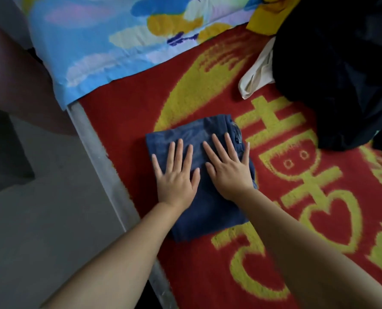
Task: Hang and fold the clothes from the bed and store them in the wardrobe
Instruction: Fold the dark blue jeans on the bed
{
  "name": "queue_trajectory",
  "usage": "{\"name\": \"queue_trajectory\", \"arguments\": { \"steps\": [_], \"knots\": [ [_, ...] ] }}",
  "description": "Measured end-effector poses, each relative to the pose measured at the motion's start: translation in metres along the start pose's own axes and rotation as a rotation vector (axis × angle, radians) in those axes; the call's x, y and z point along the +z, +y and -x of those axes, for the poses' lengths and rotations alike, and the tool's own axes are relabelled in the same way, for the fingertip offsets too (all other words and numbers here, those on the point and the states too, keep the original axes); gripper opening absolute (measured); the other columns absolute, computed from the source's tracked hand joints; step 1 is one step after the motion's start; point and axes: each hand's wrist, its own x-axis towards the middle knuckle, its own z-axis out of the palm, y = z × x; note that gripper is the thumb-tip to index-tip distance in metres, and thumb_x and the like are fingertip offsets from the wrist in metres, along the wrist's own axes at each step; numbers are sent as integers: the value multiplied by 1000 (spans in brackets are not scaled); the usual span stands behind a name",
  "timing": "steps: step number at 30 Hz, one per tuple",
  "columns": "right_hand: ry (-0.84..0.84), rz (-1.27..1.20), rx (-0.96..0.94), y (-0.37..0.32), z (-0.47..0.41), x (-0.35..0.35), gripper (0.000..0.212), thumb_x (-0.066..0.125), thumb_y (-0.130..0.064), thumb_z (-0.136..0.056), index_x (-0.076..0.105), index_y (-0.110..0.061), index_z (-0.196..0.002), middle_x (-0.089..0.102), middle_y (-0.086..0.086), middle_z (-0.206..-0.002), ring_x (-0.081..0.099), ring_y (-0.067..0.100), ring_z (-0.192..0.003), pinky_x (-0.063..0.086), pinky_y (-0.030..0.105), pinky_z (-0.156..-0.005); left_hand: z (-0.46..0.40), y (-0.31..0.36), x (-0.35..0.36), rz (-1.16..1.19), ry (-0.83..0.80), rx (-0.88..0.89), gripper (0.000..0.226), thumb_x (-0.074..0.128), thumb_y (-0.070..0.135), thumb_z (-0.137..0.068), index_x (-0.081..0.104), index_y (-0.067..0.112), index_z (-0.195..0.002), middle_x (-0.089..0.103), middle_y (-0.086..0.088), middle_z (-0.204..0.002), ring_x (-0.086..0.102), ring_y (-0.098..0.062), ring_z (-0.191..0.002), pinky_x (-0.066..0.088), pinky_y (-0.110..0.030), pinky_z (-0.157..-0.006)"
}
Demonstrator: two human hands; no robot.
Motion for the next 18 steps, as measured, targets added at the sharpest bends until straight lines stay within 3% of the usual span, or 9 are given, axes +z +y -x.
{"name": "queue_trajectory", "arguments": {
  "steps": [2,6,8,10,12,14,16,18],
  "knots": [
    [-36,7,10,3,-8,3,55,9,-52,-100,0,-36,-152,-4,-9,-161,-26,12,-141,-14,62,-112,-5,-1,7,-20,-32,-7,61,28,44,-93,33,19,-148,23,-7,-157,19,-23,-146,10,-64,-110],
    [-127,44,-31,2,-2,-18,57,11,-50,-101,-8,-33,-152,-14,-5,-160,-28,18,-142,-15,65,-110,-4,0,-10,-58,-156,-19,65,18,50,-95,9,21,-153,-4,-7,-161,-8,-21,-148,-8,-64,-110],
    [-59,85,-150,6,20,-32,59,21,-45,-100,7,-28,-154,0,1,-162,-14,23,-147,-9,67,-110,14,2,-23,-44,-141,49,72,20,55,-93,10,14,-152,3,-14,-160,-2,-25,-148,-6,-65,-110],
    [8,95,-344,11,61,-35,63,35,-39,-91,29,-21,-151,24,6,-158,9,27,-148,6,68,-112,50,7,-28,-32,-167,177,85,27,62,-86,13,8,-151,14,-20,-157,8,-30,-147,2,-67,-111],
    [0,179,-479,12,103,-22,74,51,-39,-79,35,-18,-148,32,8,-154,22,28,-145,17,68,-110,88,11,-22,-111,-331,217,103,38,67,-82,-16,8,-147,-4,-23,-158,-12,-33,-146,-3,-68,-110],
    [-66,264,-426,8,123,-7,88,68,-36,-72,29,-20,-150,27,9,-156,22,27,-144,21,69,-107,103,17,-11,-190,-423,140,117,52,59,-83,-41,10,-135,-28,-24,-152,-31,-34,-138,-9,-70,-105],
    [-87,306,-303,2,116,0,96,70,-31,-76,12,-26,-152,12,10,-159,10,29,-146,11,70,-108,95,22,-7,-218,-411,102,112,56,45,-89,-39,11,-137,-33,-24,-149,-32,-35,-138,-6,-70,-105],
    [-92,331,-254,-3,100,6,94,58,-29,-89,-15,-31,-149,-9,10,-159,-9,31,-146,-7,70,-108,82,25,-5,-235,-412,92,100,55,35,-92,-27,12,-145,-27,-24,-152,-26,-36,-141,-2,-71,-106]
  ]
}}
